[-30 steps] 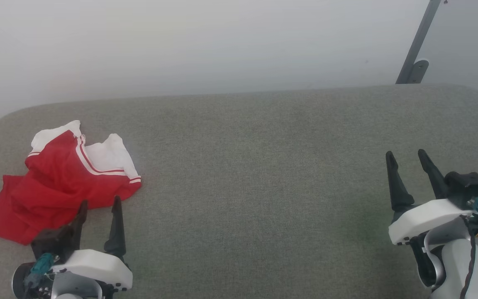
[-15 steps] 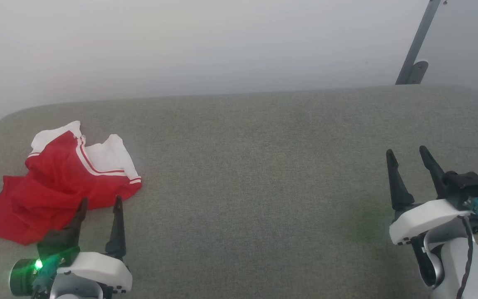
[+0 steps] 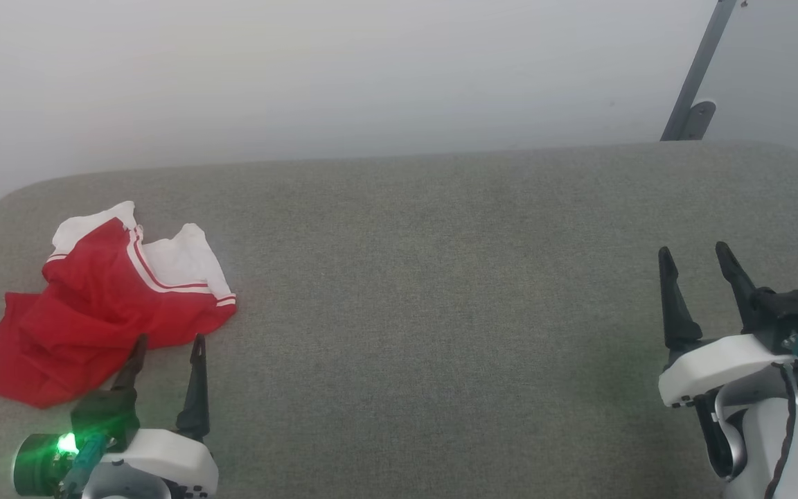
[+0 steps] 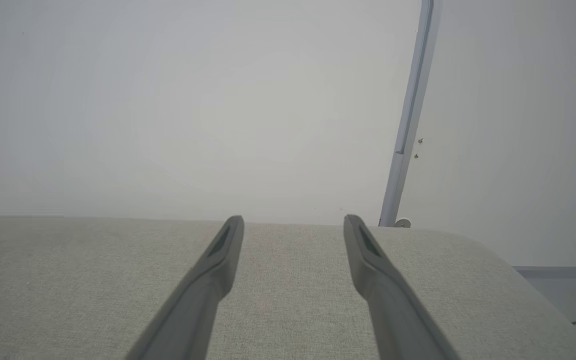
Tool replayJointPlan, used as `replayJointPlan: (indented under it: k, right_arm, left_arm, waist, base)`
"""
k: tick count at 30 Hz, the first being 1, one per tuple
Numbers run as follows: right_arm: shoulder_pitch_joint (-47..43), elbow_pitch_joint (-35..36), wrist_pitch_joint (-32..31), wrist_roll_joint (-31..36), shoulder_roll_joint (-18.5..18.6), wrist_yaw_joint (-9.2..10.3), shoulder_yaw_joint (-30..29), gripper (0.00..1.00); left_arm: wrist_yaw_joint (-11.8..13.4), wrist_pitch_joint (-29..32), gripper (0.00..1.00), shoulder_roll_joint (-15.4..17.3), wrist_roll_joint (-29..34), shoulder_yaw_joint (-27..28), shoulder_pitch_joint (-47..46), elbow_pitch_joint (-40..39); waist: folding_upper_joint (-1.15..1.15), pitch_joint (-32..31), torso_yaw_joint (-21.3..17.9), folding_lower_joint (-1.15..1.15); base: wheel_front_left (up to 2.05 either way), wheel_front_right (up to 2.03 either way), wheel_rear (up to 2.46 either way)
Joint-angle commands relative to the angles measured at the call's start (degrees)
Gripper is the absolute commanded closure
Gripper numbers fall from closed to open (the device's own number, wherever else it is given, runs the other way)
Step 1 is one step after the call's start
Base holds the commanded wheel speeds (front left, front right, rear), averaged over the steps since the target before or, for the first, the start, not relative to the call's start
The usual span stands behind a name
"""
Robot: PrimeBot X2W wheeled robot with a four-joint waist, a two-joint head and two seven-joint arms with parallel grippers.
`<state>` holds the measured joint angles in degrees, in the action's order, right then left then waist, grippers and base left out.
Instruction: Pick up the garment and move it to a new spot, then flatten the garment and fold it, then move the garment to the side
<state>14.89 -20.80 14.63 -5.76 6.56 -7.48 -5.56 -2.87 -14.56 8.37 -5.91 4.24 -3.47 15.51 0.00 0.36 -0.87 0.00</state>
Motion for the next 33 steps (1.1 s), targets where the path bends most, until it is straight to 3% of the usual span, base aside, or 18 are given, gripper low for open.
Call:
replayJointPlan:
  k: [1, 17, 21, 33]
  right_arm:
    - [-0.17, -0.01, 0.51, 1.23, -0.25, -0.02, 0.08, 0.0]
    - [-0.96, -0.12, 0.66, -0.79, -1.03, -0.02, -0.71, 0.0]
    - [-1.31, -0.22, 0.66, -1.22, -1.19, -0.02, -0.01, 0.0]
    - [0.3, -1.47, 0.66, -2.46, -2.2, -0.02, 6.67, 0.0]
  left_arm:
    - [-0.41, -0.57, 0.0, -0.17, 1.17, 0.55, 0.2, 0.12]
    - [-2.92, -0.7, 0.0, -2.04, 0.41, 3.0, -1.31, 1.08]
    - [-3.19, -0.69, 0.0, -2.53, 0.19, 3.44, -1.91, 1.78]
    - [-3.3, -0.67, 0.0, -3.34, 0.85, 5.82, -2.13, 3.49]
  waist:
    - [0.0, 0.03, -0.02, 0.0]
    - [0.0, -0.09, 1.85, 0.0]
    - [0.0, 0.0, 5.63, 0.0]
    - [0.0, 0.73, 22.32, 0.0]
  base:
    - [0.0, 0.0, 0.0]
    - [0.0, 0.0, 0.0]
    - [0.0, 0.0, 0.0]
    - [0.0, 0.0, 0.0]
